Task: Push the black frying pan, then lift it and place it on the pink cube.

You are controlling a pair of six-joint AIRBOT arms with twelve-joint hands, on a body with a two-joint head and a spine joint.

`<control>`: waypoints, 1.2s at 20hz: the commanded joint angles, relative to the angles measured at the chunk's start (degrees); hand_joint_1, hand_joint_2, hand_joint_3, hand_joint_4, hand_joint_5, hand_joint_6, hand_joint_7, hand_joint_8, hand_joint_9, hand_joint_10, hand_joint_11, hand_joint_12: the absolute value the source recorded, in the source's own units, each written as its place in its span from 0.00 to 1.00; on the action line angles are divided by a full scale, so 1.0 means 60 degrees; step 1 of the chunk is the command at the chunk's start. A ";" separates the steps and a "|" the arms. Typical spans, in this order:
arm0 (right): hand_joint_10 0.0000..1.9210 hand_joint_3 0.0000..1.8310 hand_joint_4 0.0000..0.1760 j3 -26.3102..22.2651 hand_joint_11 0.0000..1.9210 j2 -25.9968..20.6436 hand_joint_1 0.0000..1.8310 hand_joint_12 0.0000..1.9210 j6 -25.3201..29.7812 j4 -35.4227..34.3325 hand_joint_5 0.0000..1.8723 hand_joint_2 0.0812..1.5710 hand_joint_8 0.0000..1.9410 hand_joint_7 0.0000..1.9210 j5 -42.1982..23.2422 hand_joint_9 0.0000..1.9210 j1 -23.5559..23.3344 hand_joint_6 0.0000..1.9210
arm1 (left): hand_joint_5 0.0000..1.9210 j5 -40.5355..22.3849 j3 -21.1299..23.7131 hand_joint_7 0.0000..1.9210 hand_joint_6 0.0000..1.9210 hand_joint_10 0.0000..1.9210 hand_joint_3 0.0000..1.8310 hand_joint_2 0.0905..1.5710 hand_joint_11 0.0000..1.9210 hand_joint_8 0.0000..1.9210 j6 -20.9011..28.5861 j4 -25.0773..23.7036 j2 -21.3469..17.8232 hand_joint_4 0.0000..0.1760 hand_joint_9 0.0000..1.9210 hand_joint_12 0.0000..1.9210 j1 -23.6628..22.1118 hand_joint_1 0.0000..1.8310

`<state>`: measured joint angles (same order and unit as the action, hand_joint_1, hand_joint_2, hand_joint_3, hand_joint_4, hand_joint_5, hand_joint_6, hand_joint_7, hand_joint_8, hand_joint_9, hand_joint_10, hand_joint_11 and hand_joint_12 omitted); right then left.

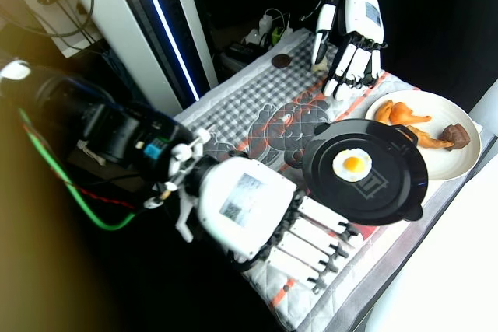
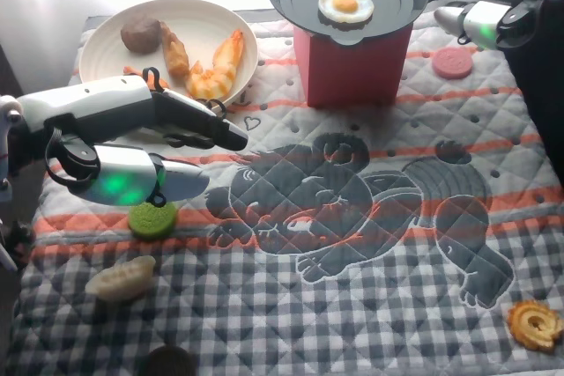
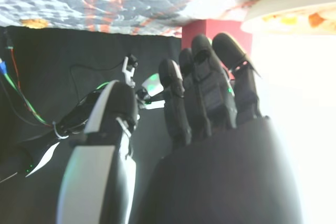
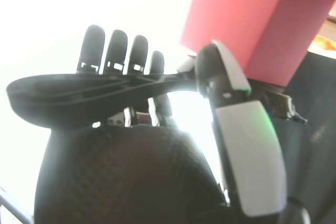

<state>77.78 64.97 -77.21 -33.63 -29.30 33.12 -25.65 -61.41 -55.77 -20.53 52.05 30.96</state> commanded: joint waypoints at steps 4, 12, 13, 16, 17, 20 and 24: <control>0.01 0.00 0.65 -0.0437 0.00 -0.0398 0.23 0.00 -0.0021 0.0404 0.00 0.75 0.00 0.00 -0.1225 0.00 -0.0026 0.00 | 0.31 -0.1040 -0.0010 0.26 0.00 0.00 0.00 0.85 0.00 0.00 0.0126 0.0260 -0.0036 0.00 0.26 0.72 -0.0036 0.38; 0.00 0.00 0.60 -0.1817 0.00 -0.1575 0.26 0.00 -0.0020 0.1182 0.00 0.68 0.00 0.00 -0.1924 0.00 0.0204 0.00 | 0.25 -0.1290 0.0104 0.20 0.00 0.00 0.00 0.84 0.00 0.00 0.0171 0.0476 -0.0252 0.00 0.21 0.68 0.0173 0.38; 0.00 0.00 0.63 -0.2272 0.00 -0.1966 0.22 0.00 -0.0020 0.1473 0.00 0.68 0.00 0.00 -0.2243 0.00 0.0286 0.00 | 0.21 -0.1480 0.0182 0.17 0.00 0.00 0.00 0.83 0.00 0.00 0.0170 0.0582 -0.0376 0.01 0.18 0.66 0.0275 0.37; 0.00 0.00 0.64 -0.3432 0.00 -0.3059 0.19 0.00 -0.0017 0.2125 0.00 0.69 0.00 0.00 -0.3158 0.00 0.0724 0.00 | 0.07 -0.1974 0.0414 0.07 0.00 0.00 0.00 0.77 0.00 0.00 0.0170 0.0780 -0.0768 0.35 0.09 0.58 0.0401 0.34; 0.00 0.01 0.65 -0.3769 0.00 -0.3372 0.18 0.00 0.0114 0.2301 0.00 0.70 0.00 0.00 -0.3468 0.00 0.0917 0.00 | 0.02 -0.2178 0.0488 0.04 0.00 0.00 0.00 0.78 0.00 0.00 0.0169 0.0889 -0.0916 0.34 0.06 0.57 0.0459 0.21; 0.00 0.00 0.65 -0.4439 0.00 -0.4342 0.19 0.00 0.1393 0.2998 0.00 0.70 0.00 0.00 -0.4594 0.00 0.1721 0.00 | 0.00 -0.2939 0.0606 0.00 0.00 0.00 0.00 0.76 0.00 0.00 0.0168 0.1319 -0.1243 0.00 0.00 0.04 0.0627 0.20; 0.00 0.00 0.51 -0.4790 0.00 -0.4904 0.24 0.00 0.2483 0.3174 0.00 0.67 0.00 0.00 -0.6338 0.00 0.2715 0.00 | 0.00 -0.3765 0.0562 0.00 0.00 0.00 0.00 0.76 0.00 0.00 0.0167 0.2099 -0.1489 0.40 0.00 0.00 0.0833 0.25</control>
<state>48.99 35.64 -62.43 -14.96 -57.71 50.39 -40.58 -57.84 -55.24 -9.19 43.57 36.45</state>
